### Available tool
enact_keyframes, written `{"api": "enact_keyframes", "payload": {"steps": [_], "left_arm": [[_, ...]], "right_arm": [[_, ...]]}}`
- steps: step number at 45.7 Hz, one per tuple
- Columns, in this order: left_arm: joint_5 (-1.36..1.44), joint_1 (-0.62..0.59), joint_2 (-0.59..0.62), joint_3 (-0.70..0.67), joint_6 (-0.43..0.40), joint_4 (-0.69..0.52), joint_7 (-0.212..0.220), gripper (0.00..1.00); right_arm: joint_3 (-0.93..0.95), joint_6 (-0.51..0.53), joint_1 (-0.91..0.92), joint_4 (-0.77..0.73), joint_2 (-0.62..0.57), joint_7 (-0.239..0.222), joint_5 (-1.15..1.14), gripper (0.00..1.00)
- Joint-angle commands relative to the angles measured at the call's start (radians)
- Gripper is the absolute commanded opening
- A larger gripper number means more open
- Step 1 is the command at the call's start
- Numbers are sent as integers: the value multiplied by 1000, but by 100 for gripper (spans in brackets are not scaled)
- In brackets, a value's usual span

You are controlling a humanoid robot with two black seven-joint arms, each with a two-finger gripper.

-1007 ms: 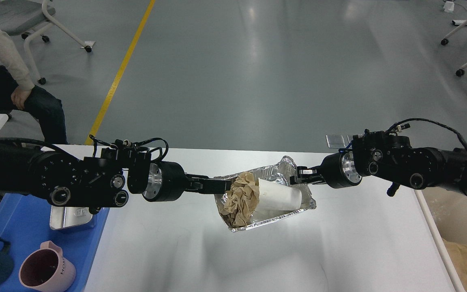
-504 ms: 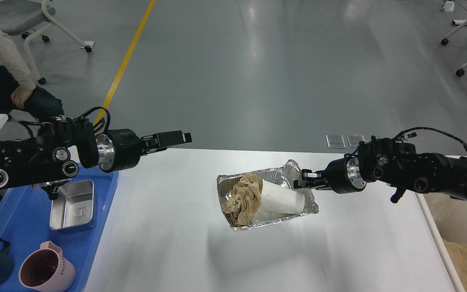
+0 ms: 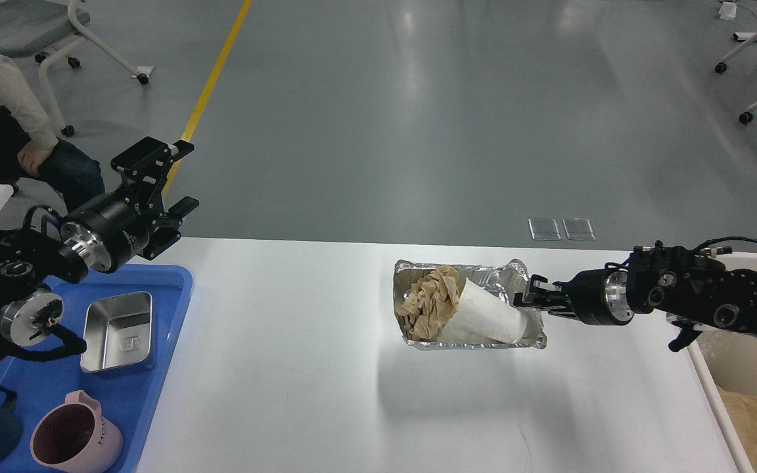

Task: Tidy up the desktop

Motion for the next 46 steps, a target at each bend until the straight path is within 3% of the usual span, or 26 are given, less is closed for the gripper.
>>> {"api": "enact_keyframes", "payload": {"steps": [1, 8, 12, 16, 20, 30, 36, 46], "left_arm": [[-24, 215, -99, -269, 4, 4, -9, 96], [-24, 366, -220, -454, -4, 64, -12, 96], [-22, 395, -294, -520, -24, 140, -38, 96], [-30, 396, -381, -579, -123, 277, -86, 96], [-33, 410, -444, -642, -210, 345, -92, 96], [-33, 427, -496, -741, -239, 357, -103, 96], [-25, 427, -567, -830, -291, 375, -164, 96], [-24, 425, -576, -833, -297, 406, -166, 96]], "right_arm": [[2, -6, -22, -5, -49, 1, 38, 1], [7, -15, -39, 0, -137, 1, 113, 1], [13, -28, -48, -2, -174, 3, 171, 1], [31, -48, -65, 6, -212, 3, 245, 1], [45, -55, -85, 17, -266, 3, 297, 1], [79, -54, -154, 15, -388, 6, 392, 3], [103, -54, -220, 1, -436, 31, 429, 3], [126, -58, -315, -9, -508, 32, 550, 4]]}}
